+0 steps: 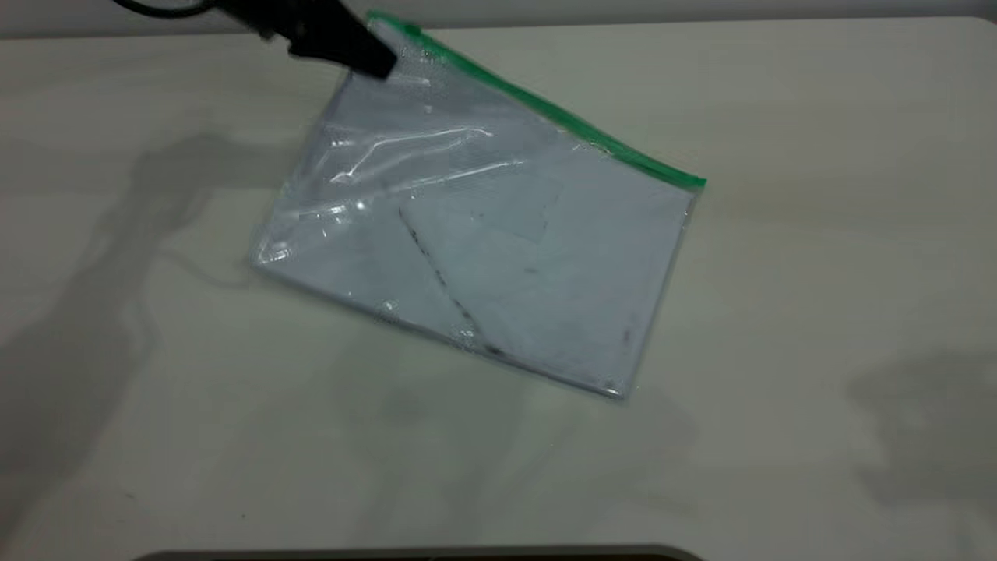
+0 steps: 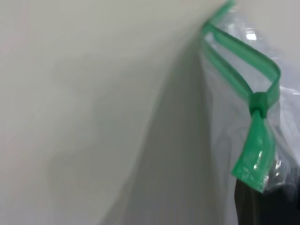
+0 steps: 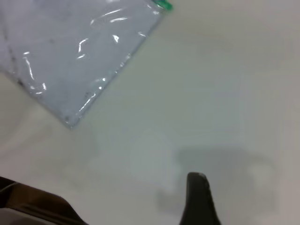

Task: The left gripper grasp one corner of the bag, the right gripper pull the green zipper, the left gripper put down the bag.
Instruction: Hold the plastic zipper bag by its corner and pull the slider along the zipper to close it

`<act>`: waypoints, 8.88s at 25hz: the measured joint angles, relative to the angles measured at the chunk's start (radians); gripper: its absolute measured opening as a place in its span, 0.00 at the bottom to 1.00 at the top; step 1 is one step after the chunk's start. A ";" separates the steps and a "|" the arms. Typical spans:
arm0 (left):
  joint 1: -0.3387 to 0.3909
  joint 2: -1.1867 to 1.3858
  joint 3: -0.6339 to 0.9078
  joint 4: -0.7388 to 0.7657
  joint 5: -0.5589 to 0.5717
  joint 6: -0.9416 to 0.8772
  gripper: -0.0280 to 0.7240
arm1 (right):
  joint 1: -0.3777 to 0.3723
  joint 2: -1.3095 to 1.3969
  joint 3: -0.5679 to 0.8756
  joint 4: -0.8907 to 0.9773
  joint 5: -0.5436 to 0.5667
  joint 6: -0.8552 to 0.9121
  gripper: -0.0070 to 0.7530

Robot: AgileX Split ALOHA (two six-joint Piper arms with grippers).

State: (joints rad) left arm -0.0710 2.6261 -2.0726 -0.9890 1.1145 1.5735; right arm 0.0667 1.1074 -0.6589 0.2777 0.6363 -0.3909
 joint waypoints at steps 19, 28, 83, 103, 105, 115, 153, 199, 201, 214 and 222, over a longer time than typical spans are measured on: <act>-0.214 0.000 -0.176 0.294 0.053 0.156 0.11 | 0.000 0.355 -0.069 0.735 -0.162 -0.917 0.77; -0.310 0.000 -0.176 0.344 0.053 0.237 0.11 | 0.000 0.511 -0.126 0.976 -0.126 -1.228 0.77; -0.373 0.000 -0.176 0.242 0.009 0.475 0.11 | 0.153 0.962 -0.351 1.489 -0.051 -1.655 0.73; -0.373 0.000 -0.176 0.196 0.004 0.475 0.11 | 0.153 0.963 -0.351 1.491 -0.044 -1.663 0.35; -0.373 0.000 -0.176 0.195 0.004 0.475 0.11 | 0.153 0.963 -0.351 1.491 -0.044 -1.663 0.34; -0.373 0.000 -0.176 0.190 0.004 0.471 0.11 | 0.153 0.963 -0.351 1.492 -0.048 -1.664 0.09; -0.333 0.011 -0.268 0.181 0.048 0.367 0.11 | 0.161 0.960 -0.351 1.507 -0.143 -1.655 0.06; -0.228 0.009 -0.306 0.178 0.053 0.335 0.11 | 0.161 1.004 -0.241 1.492 -0.327 -1.643 0.06; -0.220 0.009 -0.306 0.178 0.052 0.333 0.11 | 0.161 1.004 -0.241 1.492 -0.329 -1.634 0.06; -0.173 0.009 -0.307 0.184 0.049 0.331 0.11 | 0.161 1.004 -0.233 1.431 -0.354 -1.533 0.06; -0.154 0.009 -0.307 0.243 0.049 0.299 0.11 | 0.161 1.005 -0.233 1.380 -0.355 -1.459 0.06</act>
State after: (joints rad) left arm -0.2249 2.6351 -2.3796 -0.7460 1.1636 1.8726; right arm 0.2273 2.1125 -0.8922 1.6576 0.2817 -1.8498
